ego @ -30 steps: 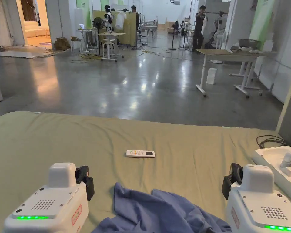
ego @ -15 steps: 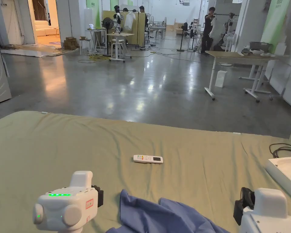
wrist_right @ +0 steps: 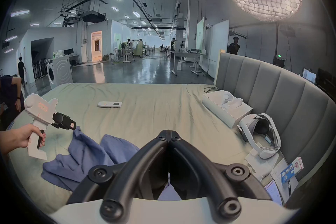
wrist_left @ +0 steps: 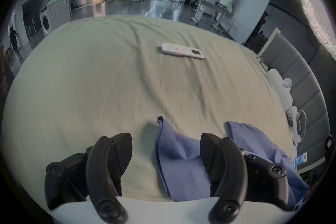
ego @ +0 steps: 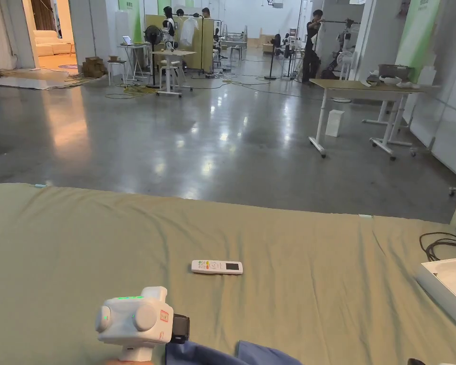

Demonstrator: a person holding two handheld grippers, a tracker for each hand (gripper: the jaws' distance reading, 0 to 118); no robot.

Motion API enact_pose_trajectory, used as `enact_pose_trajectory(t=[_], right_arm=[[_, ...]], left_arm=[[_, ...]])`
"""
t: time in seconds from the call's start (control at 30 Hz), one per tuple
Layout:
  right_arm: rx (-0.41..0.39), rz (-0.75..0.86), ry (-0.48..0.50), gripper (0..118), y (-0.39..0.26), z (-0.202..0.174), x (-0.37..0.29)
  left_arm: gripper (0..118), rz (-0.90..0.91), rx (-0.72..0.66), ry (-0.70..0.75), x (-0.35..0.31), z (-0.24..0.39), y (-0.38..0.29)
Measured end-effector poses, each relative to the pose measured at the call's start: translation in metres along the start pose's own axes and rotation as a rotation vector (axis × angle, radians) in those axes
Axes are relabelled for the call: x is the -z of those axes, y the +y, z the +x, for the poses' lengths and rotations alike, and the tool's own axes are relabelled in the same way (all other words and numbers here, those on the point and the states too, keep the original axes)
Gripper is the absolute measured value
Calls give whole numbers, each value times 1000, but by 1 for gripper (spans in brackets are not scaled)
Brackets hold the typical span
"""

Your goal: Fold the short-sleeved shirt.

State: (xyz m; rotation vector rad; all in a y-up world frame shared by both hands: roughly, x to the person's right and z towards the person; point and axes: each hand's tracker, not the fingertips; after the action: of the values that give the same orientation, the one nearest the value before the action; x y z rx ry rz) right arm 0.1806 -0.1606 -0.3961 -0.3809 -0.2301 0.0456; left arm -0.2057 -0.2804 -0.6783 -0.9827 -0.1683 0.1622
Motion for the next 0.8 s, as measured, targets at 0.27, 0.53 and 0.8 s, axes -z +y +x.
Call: enact_pose_trajectory(t=[0.27, 0.53, 0.8], right_arm=[[-6, -54, -34, 0, -13, 16, 16], [8, -91, -13, 0, -18, 12, 28], [-55, -208, 72, 0, 2, 19, 64]], left_arm=[[69, -94, 146, 131, 36, 23, -26], [5, -105, 314, 107, 36, 54, -39], [5, 48, 213, -5, -25, 36, -42]])
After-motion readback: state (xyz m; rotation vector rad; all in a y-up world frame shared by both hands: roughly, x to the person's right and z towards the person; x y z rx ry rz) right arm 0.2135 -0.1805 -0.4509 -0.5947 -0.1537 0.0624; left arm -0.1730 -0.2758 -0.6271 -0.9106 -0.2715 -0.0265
